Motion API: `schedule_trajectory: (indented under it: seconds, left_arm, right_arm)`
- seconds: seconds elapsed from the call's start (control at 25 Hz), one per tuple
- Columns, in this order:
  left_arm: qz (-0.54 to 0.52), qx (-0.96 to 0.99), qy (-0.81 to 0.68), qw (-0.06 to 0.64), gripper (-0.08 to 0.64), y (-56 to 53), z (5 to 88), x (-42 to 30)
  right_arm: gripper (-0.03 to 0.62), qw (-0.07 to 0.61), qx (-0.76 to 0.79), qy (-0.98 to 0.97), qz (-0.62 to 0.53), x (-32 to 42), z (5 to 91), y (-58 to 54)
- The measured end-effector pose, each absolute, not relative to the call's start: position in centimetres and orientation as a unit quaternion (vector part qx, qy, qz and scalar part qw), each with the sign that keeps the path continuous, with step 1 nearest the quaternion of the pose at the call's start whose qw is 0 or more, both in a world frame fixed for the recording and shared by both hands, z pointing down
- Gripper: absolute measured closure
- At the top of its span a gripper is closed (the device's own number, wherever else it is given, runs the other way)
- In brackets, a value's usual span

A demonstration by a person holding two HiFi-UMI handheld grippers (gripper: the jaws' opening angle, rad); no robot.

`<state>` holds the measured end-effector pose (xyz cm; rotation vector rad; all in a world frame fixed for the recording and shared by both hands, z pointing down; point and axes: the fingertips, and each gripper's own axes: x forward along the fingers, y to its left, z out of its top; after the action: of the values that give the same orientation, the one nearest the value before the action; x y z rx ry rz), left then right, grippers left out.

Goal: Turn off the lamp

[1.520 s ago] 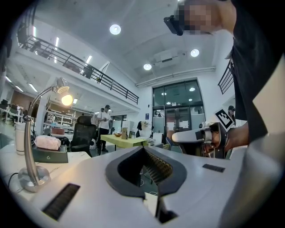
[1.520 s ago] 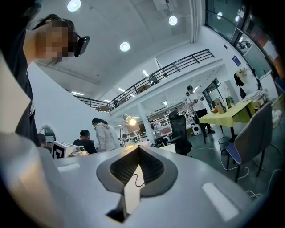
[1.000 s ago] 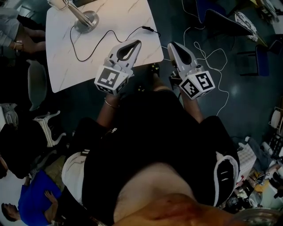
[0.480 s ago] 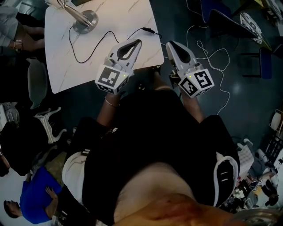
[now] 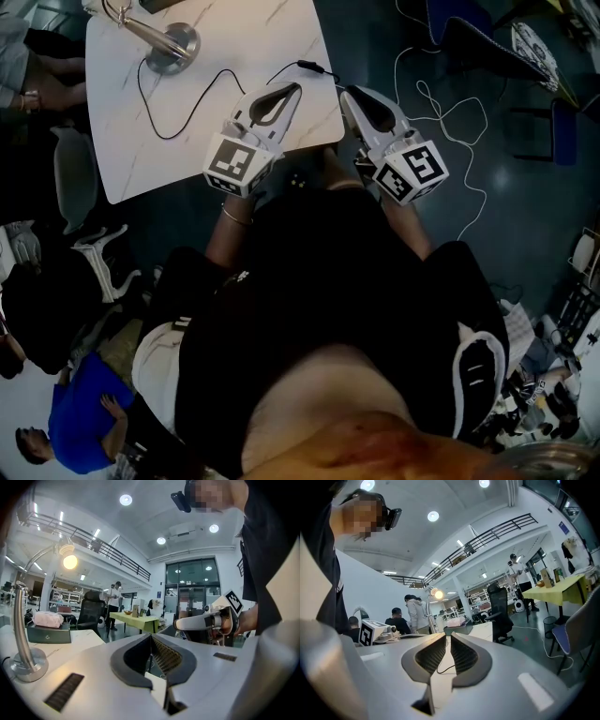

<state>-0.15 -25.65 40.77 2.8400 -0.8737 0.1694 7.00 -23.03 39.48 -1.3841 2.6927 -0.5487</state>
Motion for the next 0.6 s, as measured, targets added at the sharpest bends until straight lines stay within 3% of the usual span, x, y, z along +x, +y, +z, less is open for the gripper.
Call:
schedule_trajectory:
  seconds: [0.6]
  left_arm:
    - [0.070, 0.950, -0.285, 0.109, 0.551, -27.3, 43.2, 0.8]
  right_arm:
    - [0.534, -0.039, -0.432, 0.883, -0.179, 6.6, 42.3, -25.3]
